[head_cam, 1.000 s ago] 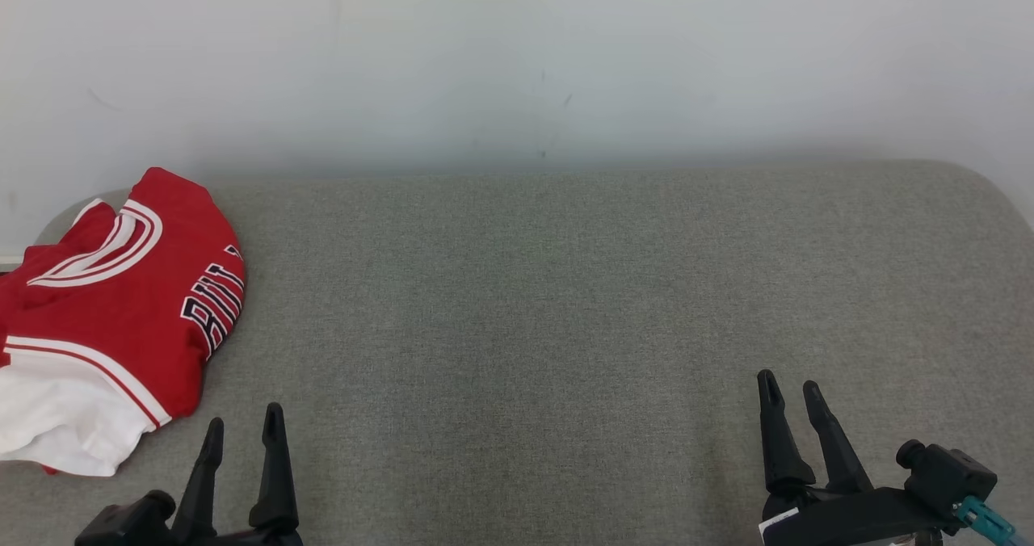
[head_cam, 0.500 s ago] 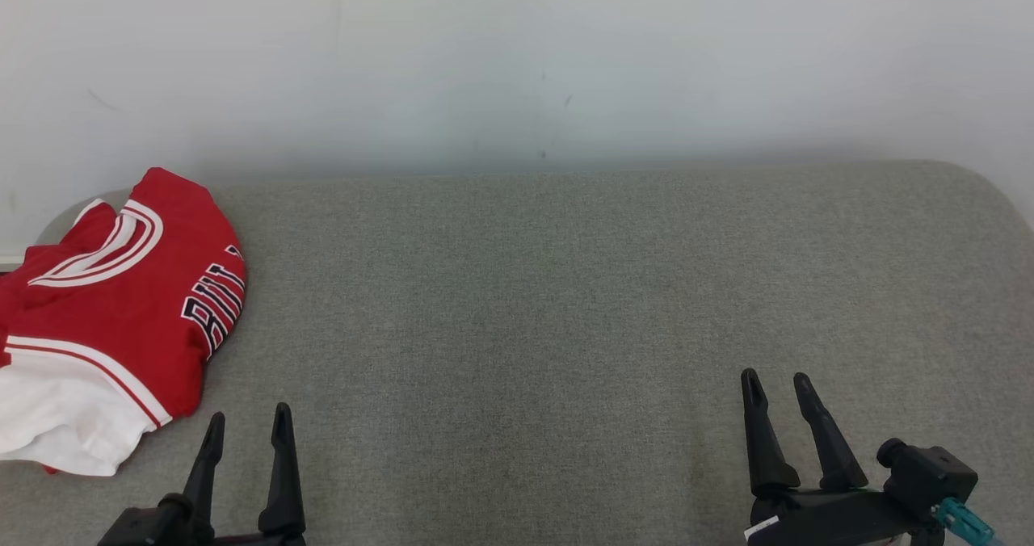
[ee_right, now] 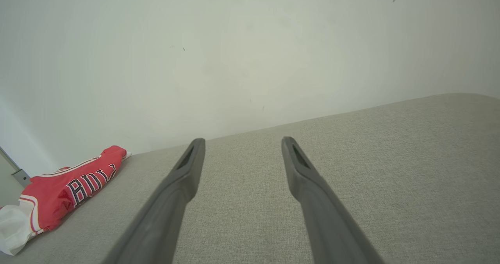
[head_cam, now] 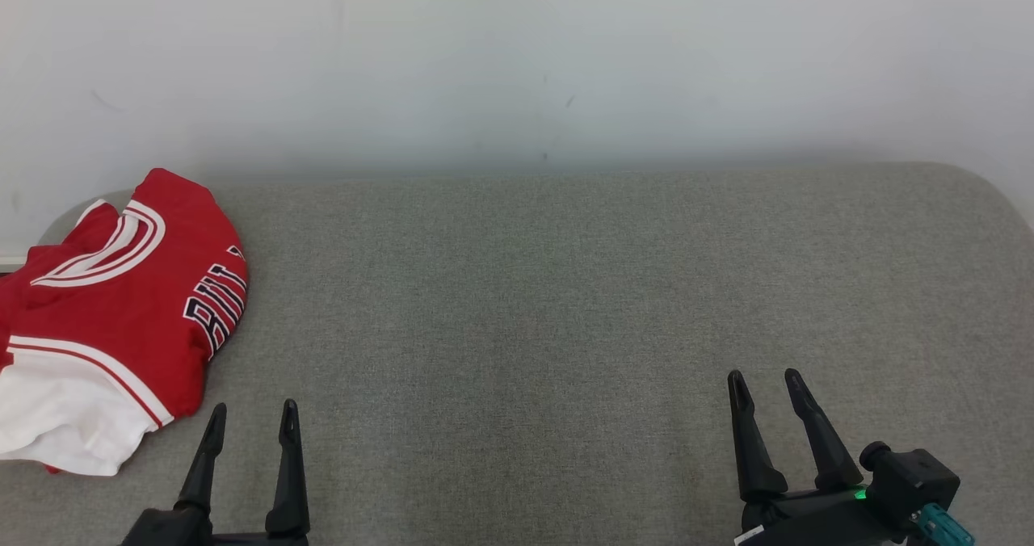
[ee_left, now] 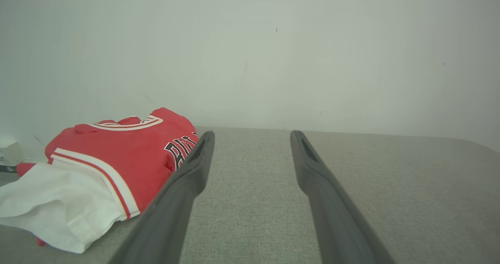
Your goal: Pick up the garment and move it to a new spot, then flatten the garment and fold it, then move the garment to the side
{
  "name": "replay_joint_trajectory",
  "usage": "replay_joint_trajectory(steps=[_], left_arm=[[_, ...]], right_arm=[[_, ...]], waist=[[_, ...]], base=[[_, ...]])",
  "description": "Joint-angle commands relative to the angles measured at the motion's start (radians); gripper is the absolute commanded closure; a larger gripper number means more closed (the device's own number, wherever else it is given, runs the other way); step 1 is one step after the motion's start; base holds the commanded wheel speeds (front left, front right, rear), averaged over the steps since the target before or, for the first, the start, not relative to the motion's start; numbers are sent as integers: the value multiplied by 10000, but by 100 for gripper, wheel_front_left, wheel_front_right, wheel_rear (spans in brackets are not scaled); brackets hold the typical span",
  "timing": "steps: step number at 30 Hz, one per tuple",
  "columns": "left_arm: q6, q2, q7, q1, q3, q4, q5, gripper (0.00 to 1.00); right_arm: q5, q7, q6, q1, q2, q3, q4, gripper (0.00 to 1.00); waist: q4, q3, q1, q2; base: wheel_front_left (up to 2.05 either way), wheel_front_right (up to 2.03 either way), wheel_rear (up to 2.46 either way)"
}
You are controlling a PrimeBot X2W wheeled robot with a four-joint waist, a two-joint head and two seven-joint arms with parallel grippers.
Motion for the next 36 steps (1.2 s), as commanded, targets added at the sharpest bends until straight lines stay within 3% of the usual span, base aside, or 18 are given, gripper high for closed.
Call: replay_joint_trajectory(steps=[1,23,36], left_arm=[[30,56,-81,139,10,-119,270,0],[-214,-119,-484,374,281,-301,1475,0],[-509,-276,-503,353,684,-191,1341,0]], right_arm=[[-236,-91,-17,58,-33,49,-72,0],[-1566,-485,-20,314,-35,13,-234,0],[-1505,-513,-21,332,-33,-305,-292,0]], waist=[[-1,-6,1,0],[27,-98,1,0],[11,-104,1,0]], base=[[0,0,0],[0,0,0],[0,0,0]])
